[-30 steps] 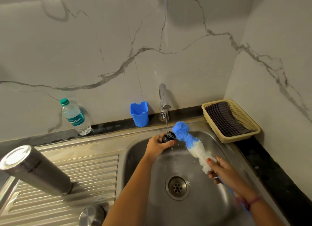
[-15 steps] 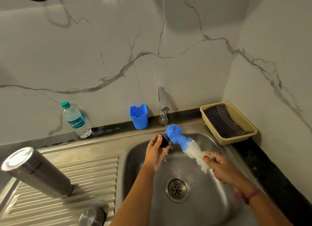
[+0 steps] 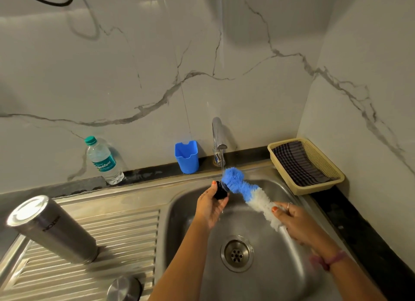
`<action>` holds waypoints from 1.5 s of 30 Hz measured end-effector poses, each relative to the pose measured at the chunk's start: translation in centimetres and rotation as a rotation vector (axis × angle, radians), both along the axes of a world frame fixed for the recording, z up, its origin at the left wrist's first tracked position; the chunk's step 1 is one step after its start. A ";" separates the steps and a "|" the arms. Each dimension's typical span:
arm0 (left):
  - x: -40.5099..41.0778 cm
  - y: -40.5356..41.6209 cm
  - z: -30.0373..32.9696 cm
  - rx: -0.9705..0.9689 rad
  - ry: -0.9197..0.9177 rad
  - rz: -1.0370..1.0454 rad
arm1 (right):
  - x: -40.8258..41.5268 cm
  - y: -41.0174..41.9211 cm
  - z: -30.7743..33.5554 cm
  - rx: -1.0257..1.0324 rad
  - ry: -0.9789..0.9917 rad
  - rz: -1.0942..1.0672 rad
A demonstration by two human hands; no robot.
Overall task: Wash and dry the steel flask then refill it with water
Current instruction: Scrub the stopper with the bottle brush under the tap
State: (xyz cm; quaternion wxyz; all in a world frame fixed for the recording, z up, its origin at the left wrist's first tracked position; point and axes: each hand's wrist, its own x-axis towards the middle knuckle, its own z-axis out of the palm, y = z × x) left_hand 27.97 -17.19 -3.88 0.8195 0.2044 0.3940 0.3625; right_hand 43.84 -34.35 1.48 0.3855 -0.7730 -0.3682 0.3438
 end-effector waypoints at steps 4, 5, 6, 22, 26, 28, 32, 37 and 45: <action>0.6 -0.4 0.4 -0.032 -0.033 -0.028 | -0.8 1.2 0.0 0.035 -0.091 -0.016; 0.7 -0.3 0.5 -0.041 -0.052 -0.012 | -0.9 1.2 0.1 0.037 -0.087 -0.006; 0.6 -0.1 0.6 -0.047 -0.063 0.006 | -0.9 1.2 0.3 0.029 -0.088 0.004; 1.0 -0.8 1.3 -0.012 0.069 0.042 | 0.9 0.9 3.5 -0.120 -0.295 0.158; 1.5 -1.5 1.4 0.002 0.052 0.047 | 0.6 2.1 3.6 -0.127 -0.315 0.150; 1.3 -1.4 1.5 -0.004 0.043 0.077 | 0.5 1.9 4.0 -0.130 -0.306 0.190; 1.0 -1.1 1.6 -0.006 0.048 0.110 | 0.8 1.5 4.9 -0.147 -0.320 0.243; 1.9 -1.7 1.4 0.019 0.076 0.083 | 0.4 2.3 5.3 -0.130 -0.325 0.192; 1.1 -1.1 1.6 0.034 0.034 0.091 | -0.1 2.8 6.1 -0.163 -0.340 0.171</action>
